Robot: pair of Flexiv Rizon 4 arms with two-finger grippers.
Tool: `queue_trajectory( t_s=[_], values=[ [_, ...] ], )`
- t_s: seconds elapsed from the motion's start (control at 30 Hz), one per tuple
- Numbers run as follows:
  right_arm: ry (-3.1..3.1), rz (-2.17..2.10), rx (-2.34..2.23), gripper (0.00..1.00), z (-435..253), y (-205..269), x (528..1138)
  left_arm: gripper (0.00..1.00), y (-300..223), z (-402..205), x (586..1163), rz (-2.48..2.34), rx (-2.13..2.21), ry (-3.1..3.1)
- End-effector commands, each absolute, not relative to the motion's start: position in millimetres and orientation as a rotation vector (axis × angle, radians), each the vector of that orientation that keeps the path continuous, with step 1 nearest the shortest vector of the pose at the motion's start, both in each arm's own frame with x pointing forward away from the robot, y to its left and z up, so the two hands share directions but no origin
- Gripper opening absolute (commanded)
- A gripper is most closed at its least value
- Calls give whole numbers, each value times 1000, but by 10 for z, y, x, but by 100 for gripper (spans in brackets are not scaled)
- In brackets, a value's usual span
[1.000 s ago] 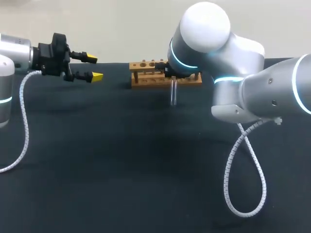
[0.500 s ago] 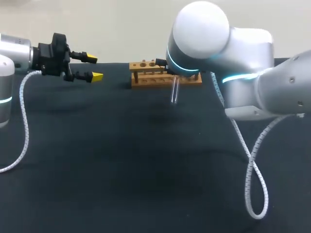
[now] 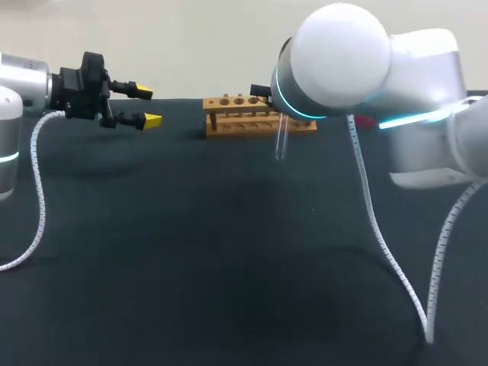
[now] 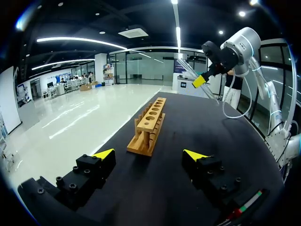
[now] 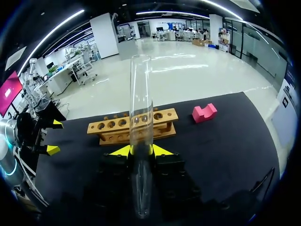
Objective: Grasp the test tube, adjust it, and insert it.
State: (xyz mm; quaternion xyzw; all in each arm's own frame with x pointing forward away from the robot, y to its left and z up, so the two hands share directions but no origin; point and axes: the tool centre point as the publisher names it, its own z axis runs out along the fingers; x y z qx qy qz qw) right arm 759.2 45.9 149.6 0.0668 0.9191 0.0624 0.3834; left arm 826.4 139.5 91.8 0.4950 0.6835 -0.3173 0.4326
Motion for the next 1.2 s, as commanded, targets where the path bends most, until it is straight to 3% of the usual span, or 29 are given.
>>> queue_trajectory(
  t_s=[0.03,1.2],
  values=[
    [2280,154,173,0,1528,433,7492,100,1401,909,8245,-787,1231,1698],
    [2285,168,161,0,1542,438,7477,100,1401,909,8245,-787,1231,1698]
  ],
)
